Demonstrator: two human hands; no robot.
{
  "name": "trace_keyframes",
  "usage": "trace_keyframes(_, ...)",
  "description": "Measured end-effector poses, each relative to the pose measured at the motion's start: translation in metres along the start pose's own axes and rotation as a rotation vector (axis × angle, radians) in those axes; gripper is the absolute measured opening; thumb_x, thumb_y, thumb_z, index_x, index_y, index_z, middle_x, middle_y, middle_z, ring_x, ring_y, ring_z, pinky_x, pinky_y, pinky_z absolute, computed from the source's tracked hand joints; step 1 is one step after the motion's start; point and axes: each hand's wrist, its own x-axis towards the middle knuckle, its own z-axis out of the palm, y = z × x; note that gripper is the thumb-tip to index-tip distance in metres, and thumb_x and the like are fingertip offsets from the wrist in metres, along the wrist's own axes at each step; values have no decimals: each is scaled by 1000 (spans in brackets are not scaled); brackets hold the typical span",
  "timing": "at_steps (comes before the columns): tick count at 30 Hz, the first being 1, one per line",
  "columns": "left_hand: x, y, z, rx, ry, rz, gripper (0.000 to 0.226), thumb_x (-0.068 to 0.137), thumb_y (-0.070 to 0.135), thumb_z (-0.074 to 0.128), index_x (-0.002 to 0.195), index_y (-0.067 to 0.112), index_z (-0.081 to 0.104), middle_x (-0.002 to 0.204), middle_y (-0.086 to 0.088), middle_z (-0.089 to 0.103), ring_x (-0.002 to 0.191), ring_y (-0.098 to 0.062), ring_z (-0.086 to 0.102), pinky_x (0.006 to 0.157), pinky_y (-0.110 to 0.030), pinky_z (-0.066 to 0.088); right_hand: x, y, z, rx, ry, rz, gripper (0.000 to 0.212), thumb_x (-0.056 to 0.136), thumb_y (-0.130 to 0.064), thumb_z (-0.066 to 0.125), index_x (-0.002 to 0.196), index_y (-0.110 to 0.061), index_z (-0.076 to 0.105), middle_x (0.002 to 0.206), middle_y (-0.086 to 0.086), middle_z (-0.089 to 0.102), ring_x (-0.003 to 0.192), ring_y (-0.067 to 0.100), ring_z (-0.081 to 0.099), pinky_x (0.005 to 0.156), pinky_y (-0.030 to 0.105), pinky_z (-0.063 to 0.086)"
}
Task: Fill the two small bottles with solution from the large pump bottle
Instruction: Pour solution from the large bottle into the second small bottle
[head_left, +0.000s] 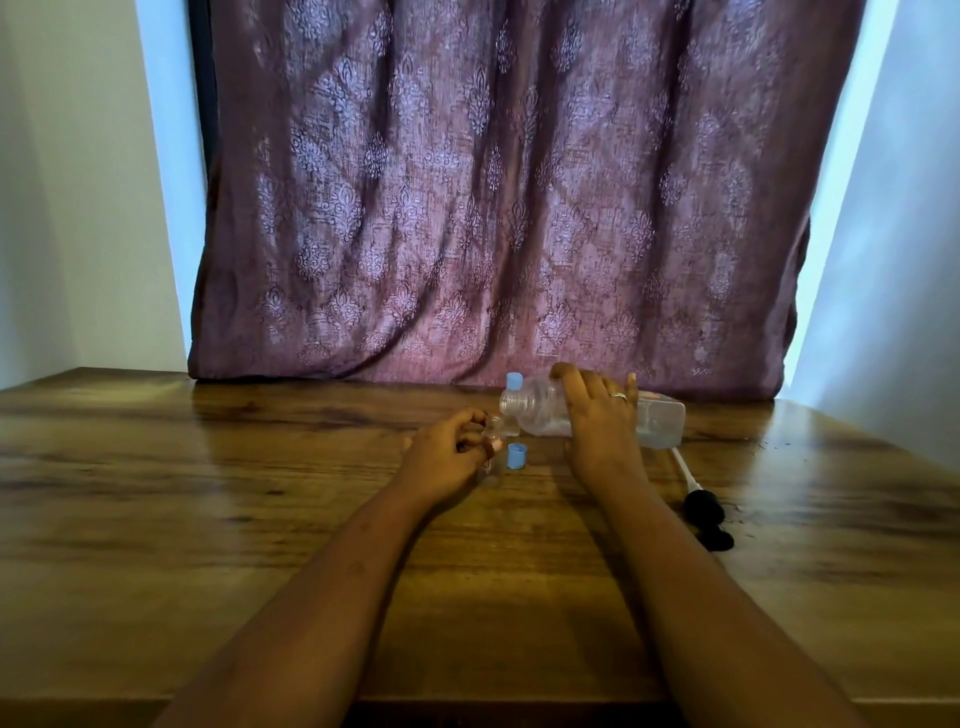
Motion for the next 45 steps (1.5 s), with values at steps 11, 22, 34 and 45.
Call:
trace_keyframes(11,2,-3,0,-34,-18,-27,36,53,74,59,89,67,60,97,17,75,109,-25,69,106,-64,47,1,-2,-4,-1,15,-16,63,71,3,62,128,-21,46,125,5,55,122,29,43,113,50,8)
trace_keyframes(22,0,-1,-1,-39,-36,-25,34,52,75,57,85,72,57,101,18,72,112,-26,68,107,-63,46,0,-4,-8,11,32,-19,62,71,8,56,126,-20,49,124,6,56,121,30,44,113,49,10)
trace_keyframes(34,2,-3,-1,-20,-24,-21,27,63,65,62,90,67,59,97,19,74,111,-23,68,109,-65,43,0,-4,-7,-6,64,-39,60,71,6,56,125,-20,50,121,6,58,118,30,46,113,49,11)
trace_keyframes(45,0,-1,-1,-23,-22,-21,23,70,55,64,85,72,58,96,20,71,110,-23,69,109,-64,44,1,-4,-7,-52,103,-57,56,71,4,59,121,-21,53,118,6,60,114,30,50,112,47,13)
